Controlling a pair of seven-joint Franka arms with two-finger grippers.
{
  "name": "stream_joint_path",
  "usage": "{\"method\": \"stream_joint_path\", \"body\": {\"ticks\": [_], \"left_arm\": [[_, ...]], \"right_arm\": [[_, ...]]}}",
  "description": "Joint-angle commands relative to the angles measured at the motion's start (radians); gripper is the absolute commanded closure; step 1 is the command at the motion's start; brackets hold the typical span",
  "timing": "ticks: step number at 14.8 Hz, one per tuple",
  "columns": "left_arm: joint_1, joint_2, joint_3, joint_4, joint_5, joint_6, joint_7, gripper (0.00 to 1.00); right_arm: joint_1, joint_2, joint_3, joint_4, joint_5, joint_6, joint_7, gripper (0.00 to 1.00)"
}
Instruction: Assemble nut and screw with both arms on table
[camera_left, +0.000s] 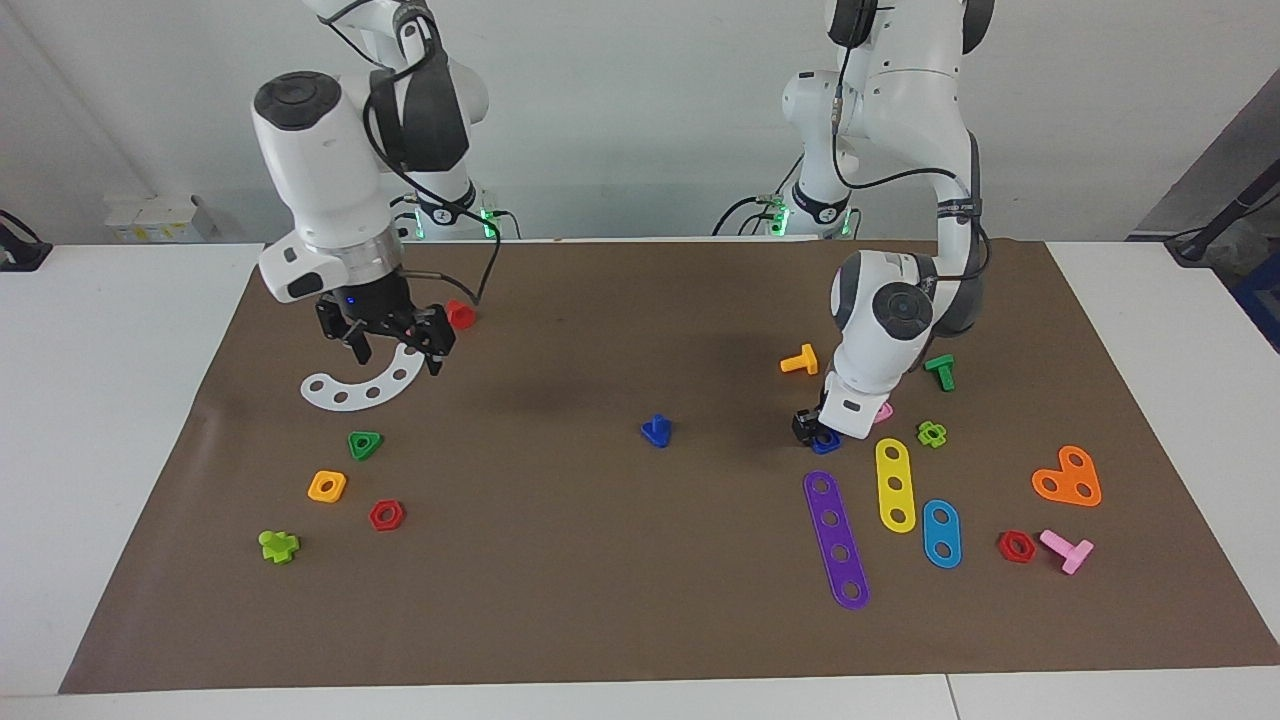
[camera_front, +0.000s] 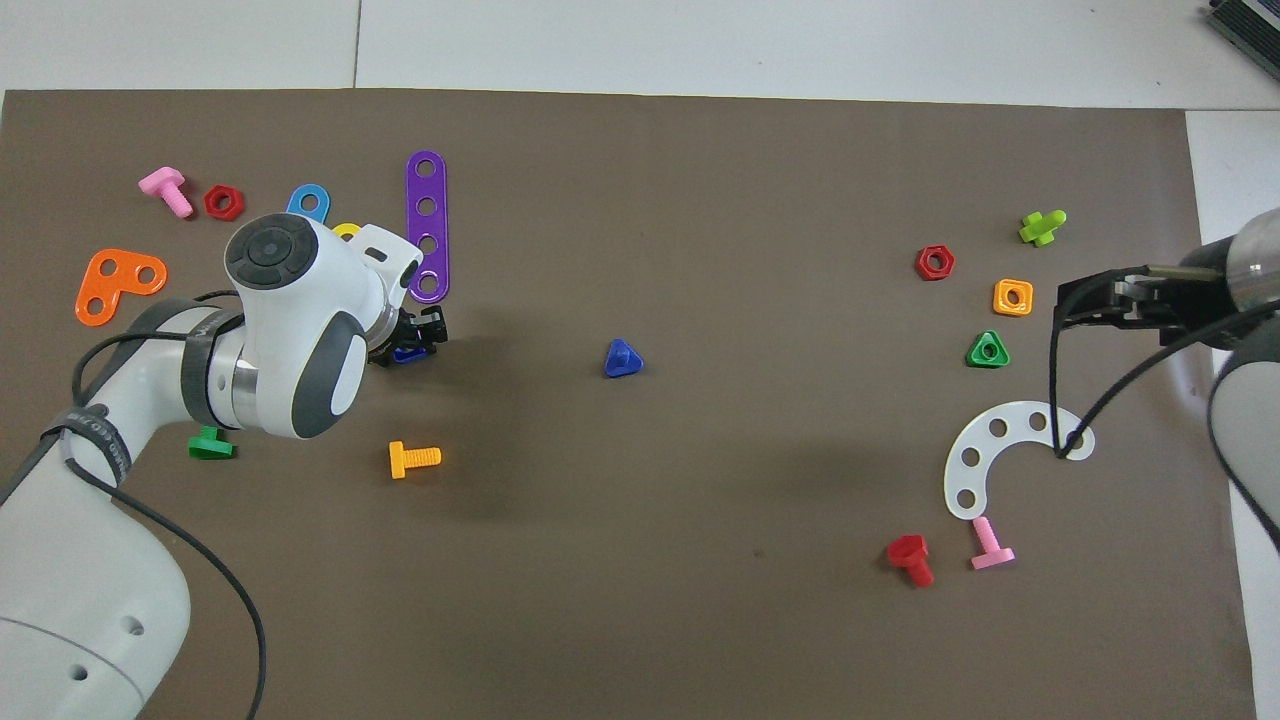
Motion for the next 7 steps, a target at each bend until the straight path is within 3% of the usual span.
{"method": "stream_joint_path", "body": {"ticks": [1,3,7], "left_arm": [[-0.017,-0.020,0.016,-0.030,-0.017,0.009,-0.007,0.42],[-0.019,-0.021,0.016,-0.030,-0.017,0.004,-0.011,0.42],[-0.031,-0.023,0.016,-0.030,-0.017,-0.007,-0.016,0.46]], "right_arm": [[-0.043,-0.008,0.011,0.079,0.022,-0.093,-0.044,0.00],[-0.044,0.008,0.011,0.177,0.001,-0.182,-0.070,0.00],[-0.032,-0.005,0.017,0.165,-0.045,-0.202,-0.077,0.00]]}}
